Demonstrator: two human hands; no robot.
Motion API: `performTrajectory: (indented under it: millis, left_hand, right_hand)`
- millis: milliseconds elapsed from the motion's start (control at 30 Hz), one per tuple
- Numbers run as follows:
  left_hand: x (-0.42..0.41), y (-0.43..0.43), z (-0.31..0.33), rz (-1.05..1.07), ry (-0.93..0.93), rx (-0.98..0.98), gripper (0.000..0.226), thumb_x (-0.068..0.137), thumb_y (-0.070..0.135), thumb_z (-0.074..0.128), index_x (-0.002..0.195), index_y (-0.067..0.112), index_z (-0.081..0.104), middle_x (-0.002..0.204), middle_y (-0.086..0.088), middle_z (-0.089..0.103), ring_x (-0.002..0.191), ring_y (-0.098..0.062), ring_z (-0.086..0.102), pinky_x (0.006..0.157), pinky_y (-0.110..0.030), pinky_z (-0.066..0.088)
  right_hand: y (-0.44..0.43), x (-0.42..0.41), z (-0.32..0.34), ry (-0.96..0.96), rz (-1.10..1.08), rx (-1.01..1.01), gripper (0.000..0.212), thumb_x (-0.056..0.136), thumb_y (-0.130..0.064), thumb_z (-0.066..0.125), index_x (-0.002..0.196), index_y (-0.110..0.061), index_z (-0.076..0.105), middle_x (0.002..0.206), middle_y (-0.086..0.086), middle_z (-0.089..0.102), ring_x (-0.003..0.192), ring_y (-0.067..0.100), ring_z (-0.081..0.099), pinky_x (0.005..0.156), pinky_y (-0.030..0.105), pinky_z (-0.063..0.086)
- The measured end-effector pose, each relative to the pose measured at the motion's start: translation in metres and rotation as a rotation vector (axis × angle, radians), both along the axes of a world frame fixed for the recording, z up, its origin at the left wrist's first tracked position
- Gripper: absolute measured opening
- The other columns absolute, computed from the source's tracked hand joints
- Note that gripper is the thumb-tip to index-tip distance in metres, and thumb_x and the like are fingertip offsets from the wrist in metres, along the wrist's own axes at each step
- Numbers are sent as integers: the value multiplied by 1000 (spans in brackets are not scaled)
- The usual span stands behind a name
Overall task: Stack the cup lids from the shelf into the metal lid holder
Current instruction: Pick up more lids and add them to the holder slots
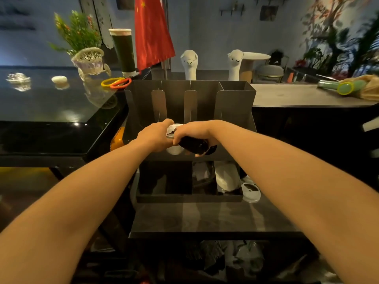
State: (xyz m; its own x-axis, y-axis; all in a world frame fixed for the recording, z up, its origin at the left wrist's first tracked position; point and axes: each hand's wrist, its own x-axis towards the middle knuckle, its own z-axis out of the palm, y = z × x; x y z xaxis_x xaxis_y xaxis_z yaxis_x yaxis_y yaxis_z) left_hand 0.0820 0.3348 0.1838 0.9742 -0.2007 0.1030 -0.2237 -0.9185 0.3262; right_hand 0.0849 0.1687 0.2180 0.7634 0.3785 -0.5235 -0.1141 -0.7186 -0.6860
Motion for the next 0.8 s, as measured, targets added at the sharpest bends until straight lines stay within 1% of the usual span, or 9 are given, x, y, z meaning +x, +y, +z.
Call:
performTrajectory:
  millis: [100, 167, 233, 300, 400, 500, 633, 733, 800]
  left_hand:
    - [8, 2, -4, 20, 44, 114, 70, 88, 31, 72, 148, 25, 38, 139, -4, 54, 123, -26, 54, 96, -43, 48]
    - [13, 3, -11, 2, 77, 182, 63, 86, 39, 71, 142, 25, 45, 133, -2, 57, 115, -23, 57, 94, -42, 51]
    - [17, 4, -18, -14, 80, 244, 59, 86, 47, 69, 137, 25, 50, 130, 0, 57, 108, -21, 57, 90, -42, 53]
    - [22, 5, -23, -27, 75, 278, 59, 88, 51, 65, 139, 24, 51, 136, 0, 53, 113, -23, 55, 92, -43, 52]
    - [29, 5, -26, -57, 114, 352, 62, 92, 51, 61, 145, 23, 45, 149, -2, 40, 129, -30, 45, 101, -47, 46]
    - [32, 5, -26, -46, 140, 400, 62, 95, 49, 58, 149, 23, 40, 151, -3, 33, 133, -33, 37, 101, -47, 44]
    - [34, 5, -24, -43, 165, 456, 59, 96, 51, 55, 148, 25, 40, 146, -2, 39, 128, -32, 41, 100, -46, 45]
    - [35, 5, -21, -36, 176, 425, 53, 95, 54, 54, 139, 25, 46, 136, -2, 50, 118, -28, 50, 99, -49, 48]
    - [32, 4, -21, -16, 164, 422, 50, 95, 55, 54, 133, 24, 48, 134, -2, 53, 122, -29, 49, 102, -52, 45]
  right_hand:
    - [17, 9, -5, -70, 153, -267, 55, 76, -45, 71, 122, -24, 51, 118, 14, 58, 96, 26, 64, 71, 34, 58]
    - [23, 13, -10, -100, 232, -422, 57, 73, -49, 72, 120, -23, 52, 117, 13, 58, 99, 28, 65, 76, 36, 58]
    - [26, 14, -14, -201, 305, -545, 54, 76, -49, 70, 119, -22, 52, 113, 9, 56, 99, 27, 61, 82, 38, 55]
    - [26, 15, -18, -311, 351, -632, 51, 77, -49, 69, 118, -22, 56, 114, 6, 56, 100, 26, 58, 89, 41, 51]
    - [27, 14, -23, -334, 376, -674, 60, 77, -47, 70, 128, -21, 55, 120, 6, 55, 104, 27, 56, 94, 44, 50]
    - [27, 13, -27, -343, 390, -660, 65, 78, -45, 70, 135, -21, 51, 123, 7, 51, 103, 27, 54, 88, 40, 49]
    - [26, 14, -31, -388, 385, -636, 69, 78, -46, 71, 138, -20, 49, 126, 8, 48, 102, 27, 52, 80, 38, 46]
    - [25, 13, -35, -408, 363, -612, 72, 78, -47, 71, 139, -19, 48, 127, 8, 47, 101, 27, 52, 79, 38, 46]
    - [24, 12, -36, -425, 370, -601, 73, 79, -48, 70, 141, -18, 46, 130, 8, 46, 105, 27, 51, 82, 38, 45]
